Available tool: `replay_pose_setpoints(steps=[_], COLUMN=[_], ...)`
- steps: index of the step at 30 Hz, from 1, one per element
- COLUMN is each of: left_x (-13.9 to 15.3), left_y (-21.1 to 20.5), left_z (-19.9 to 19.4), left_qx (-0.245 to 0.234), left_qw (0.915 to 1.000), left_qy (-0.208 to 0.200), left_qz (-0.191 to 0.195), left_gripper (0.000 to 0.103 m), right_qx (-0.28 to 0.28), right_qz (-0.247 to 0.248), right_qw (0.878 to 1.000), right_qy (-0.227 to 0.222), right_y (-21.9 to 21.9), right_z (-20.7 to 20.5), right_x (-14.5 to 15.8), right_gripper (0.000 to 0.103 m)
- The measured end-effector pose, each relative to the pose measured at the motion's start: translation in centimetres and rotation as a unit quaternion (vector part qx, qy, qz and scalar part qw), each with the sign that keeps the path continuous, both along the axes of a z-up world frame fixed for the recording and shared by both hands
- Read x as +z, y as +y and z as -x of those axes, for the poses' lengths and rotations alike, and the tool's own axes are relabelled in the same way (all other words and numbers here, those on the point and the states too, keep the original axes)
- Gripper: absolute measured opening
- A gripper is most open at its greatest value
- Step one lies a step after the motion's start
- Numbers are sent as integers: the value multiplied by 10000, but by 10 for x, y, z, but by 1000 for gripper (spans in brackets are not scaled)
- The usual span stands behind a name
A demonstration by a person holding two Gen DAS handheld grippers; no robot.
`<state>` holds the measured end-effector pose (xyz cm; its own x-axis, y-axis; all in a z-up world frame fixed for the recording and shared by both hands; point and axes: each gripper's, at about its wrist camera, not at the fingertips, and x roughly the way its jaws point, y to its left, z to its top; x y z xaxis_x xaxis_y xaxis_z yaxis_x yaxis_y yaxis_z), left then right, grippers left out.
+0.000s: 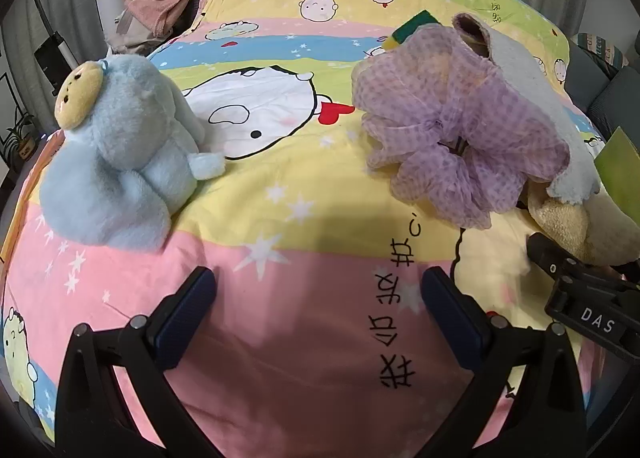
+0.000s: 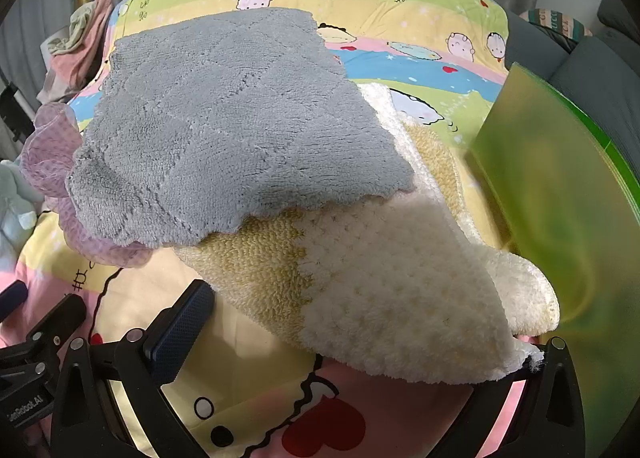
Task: Organize soft objects
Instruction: 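Move the right gripper over the light-blue plush toy, then grasp the light-blue plush toy with the right gripper and lift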
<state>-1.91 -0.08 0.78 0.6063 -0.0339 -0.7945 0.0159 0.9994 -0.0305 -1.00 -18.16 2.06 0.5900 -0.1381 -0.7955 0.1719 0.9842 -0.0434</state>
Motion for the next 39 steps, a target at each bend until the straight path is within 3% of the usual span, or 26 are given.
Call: replay_pose_setpoints(steps=[12,17,22,25,28,35,39], left_x=[7,33,66,81,85,79,72], left_y=[-2,11,51,84,110,153,175], left_z=[13,31,42,41,38,29,33], left_qx=[63,62,267,401,507,868,973], left_qw=[9999,9989,9939,9881,9822,9788,9765], left_qy=[-45,-472,-924,-1068,-1108,-971,-957], left_qz=[-88,45,545,1033,1432,1581,1670], left_gripper=[101,100,100,100,100,99,96], right_qx=[-2,-34,109,362,798,1638,2060], right_qz=[-6,-39,-180,-130,-542,-654,-1361], right_qw=[10000,10000,9990,9969,9906,9738,9604], right_qy=[1,-10,-390,-690,-973,-1436,-1291], right_y=[0,3,23,42,59,123,147], right_z=[0,2,26,39,45,46,25], right_x=[0,1,20,40,64,106,113], right_gripper=[103,103,103,103,103,103,103])
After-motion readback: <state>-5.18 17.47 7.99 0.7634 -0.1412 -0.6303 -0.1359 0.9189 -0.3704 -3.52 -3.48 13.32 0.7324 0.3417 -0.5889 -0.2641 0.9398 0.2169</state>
